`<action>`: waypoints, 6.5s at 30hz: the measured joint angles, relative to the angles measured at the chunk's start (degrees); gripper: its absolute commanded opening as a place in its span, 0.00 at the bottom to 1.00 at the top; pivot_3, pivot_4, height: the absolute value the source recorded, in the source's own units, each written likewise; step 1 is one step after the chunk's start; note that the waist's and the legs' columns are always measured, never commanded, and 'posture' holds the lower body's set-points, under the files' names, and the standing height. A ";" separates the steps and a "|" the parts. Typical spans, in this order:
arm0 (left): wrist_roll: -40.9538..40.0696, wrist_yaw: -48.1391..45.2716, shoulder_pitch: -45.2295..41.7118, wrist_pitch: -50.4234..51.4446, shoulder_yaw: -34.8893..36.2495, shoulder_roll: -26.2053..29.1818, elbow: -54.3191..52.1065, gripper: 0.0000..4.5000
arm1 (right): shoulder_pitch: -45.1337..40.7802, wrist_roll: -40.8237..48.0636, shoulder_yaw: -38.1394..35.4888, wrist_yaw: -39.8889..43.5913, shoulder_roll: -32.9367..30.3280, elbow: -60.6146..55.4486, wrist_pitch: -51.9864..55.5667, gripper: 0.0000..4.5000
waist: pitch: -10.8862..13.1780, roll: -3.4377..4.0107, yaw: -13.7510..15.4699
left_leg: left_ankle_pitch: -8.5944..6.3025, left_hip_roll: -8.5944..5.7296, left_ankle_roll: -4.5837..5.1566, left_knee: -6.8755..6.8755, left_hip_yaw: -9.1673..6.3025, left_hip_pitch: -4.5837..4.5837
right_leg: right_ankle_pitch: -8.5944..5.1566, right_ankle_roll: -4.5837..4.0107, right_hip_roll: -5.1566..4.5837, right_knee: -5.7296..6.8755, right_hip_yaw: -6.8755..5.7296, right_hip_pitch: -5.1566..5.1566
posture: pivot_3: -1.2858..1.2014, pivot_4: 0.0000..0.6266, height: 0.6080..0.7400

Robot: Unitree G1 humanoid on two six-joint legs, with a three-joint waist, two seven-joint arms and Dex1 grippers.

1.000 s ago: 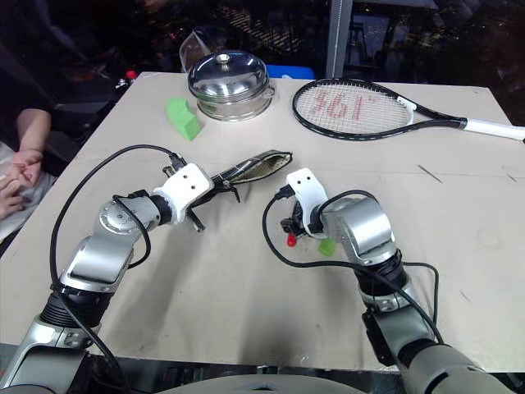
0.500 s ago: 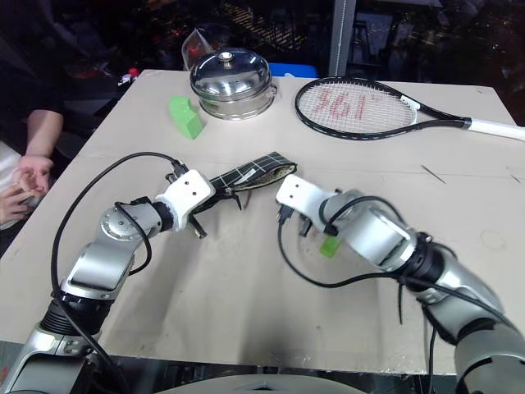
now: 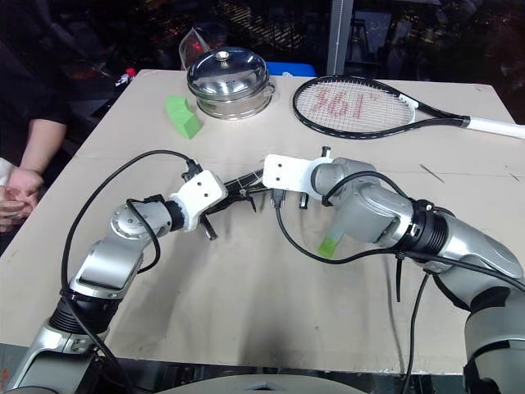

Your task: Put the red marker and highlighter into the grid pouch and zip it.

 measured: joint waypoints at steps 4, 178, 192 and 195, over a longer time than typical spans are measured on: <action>-1.40 0.02 0.11 2.13 0.39 -0.12 -0.33 0.00 | 1.76 0.87 -4.92 3.06 -1.54 -3.45 0.83 0.05 | 0.03 -0.02 0.13 | 0.00 0.01 0.00 0.00 -0.01 -0.01 | 0.00 0.00 -0.01 0.00 -0.01 0.01 | 0.52 0.24 1.00; -11.44 -0.27 -3.20 5.69 -2.58 -5.03 -6.80 0.00 | 16.22 10.45 -41.26 34.84 3.27 -5.81 4.15 0.97 | 0.29 -0.19 0.20 | 0.10 0.05 -0.16 0.12 -0.18 0.10 | -0.02 -0.07 0.28 0.11 0.08 0.16 | 0.52 0.24 1.00; -12.88 -1.46 -4.16 7.00 -2.22 -4.43 -4.63 0.00 | 25.49 23.96 -52.38 12.66 23.38 -21.26 26.43 0.97 | 0.26 -0.21 0.25 | 0.13 0.01 -0.20 0.10 -0.23 0.08 | -0.02 -0.07 0.32 0.11 0.09 0.16 | 0.52 0.24 1.00; -12.87 -1.78 -4.06 6.90 -2.22 -3.95 -4.63 0.00 | 24.82 25.80 -55.01 11.08 23.47 -21.31 25.22 0.97 | 0.26 -0.21 0.25 | 0.13 0.00 -0.20 0.10 -0.23 0.09 | -0.02 -0.07 0.31 0.10 0.09 0.17 | 0.52 0.24 1.00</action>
